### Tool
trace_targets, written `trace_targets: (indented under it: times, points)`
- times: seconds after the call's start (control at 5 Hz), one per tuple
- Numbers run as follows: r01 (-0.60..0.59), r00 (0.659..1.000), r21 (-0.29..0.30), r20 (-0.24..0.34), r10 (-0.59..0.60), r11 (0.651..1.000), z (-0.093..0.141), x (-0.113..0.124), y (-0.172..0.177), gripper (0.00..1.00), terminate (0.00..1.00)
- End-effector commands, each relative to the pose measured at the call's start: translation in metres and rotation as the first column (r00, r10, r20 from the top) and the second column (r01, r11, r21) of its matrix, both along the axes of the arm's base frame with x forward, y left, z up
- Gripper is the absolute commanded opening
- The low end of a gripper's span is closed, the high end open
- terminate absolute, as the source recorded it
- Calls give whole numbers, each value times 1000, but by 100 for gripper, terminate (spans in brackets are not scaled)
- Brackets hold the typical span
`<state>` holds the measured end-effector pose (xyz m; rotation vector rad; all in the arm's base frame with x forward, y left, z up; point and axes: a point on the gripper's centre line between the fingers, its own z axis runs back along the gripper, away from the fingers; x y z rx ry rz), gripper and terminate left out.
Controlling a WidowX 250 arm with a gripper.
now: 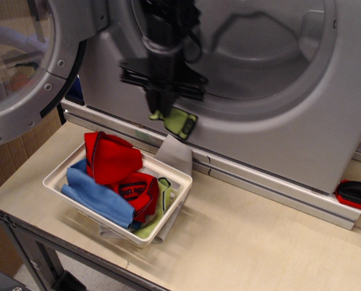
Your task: Take clothes out of laundry machine
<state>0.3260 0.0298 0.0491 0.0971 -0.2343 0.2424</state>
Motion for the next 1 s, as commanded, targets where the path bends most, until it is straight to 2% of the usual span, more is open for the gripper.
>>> trace_targets:
  times: [0.0,0.2,0.4,0.6,0.8]
  points:
    - [-159,980,12,125,156,987,38,-61,17,0,0]
    - [-207,975,-15,85,207,978,29,-79,23,0,0]
    - [-212,976,-19,40,212,977,8,-77,34,0,0]
    - [-175,984,-53,13,176,983,-6,-70,34,0,0]
    - [-131,990,-84,33,134,988,-14,-67,22,0,0]
